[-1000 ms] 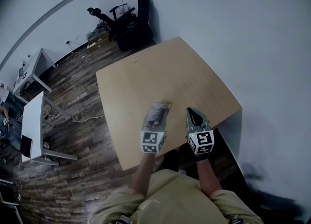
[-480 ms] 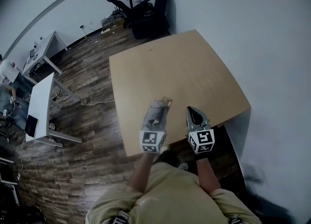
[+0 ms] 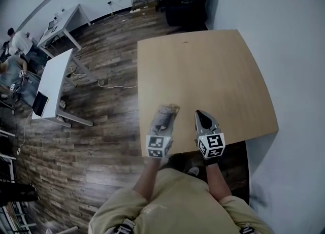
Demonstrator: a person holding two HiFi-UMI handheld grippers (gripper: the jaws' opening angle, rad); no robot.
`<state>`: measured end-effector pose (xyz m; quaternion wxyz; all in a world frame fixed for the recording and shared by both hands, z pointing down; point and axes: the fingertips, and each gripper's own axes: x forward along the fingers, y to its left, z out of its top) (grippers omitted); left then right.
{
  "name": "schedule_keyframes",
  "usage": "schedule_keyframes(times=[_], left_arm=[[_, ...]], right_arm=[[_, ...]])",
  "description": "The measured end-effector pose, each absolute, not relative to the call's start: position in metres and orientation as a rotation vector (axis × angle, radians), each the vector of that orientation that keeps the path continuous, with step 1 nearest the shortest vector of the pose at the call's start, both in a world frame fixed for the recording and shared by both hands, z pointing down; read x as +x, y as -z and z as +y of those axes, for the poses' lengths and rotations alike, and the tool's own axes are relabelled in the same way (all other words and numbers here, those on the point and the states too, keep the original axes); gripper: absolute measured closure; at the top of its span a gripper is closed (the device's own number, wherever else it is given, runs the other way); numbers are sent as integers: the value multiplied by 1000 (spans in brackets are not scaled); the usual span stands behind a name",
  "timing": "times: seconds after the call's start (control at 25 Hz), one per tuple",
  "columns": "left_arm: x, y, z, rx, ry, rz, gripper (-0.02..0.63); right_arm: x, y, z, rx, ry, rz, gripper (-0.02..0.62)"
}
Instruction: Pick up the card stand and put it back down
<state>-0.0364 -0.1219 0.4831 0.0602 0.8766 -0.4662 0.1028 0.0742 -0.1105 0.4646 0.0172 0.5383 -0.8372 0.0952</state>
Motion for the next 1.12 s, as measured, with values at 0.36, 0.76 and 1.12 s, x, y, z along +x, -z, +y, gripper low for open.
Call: schedule_keyframes(times=[0.36, 0.76, 1.12], left_arm=[[-117, -533, -186, 2476, -369, -1504, 515], [-177, -601, -287, 2459, -455, -1424, 514], [-199, -678, -370, 2509, -600, -1289, 515]], right_arm=[[2, -506, -185, 1449, -389, -2629, 592], [-42, -584, -278, 1277, -479, -2583, 592], [-56, -641, -340, 1228, -537, -2515, 592]])
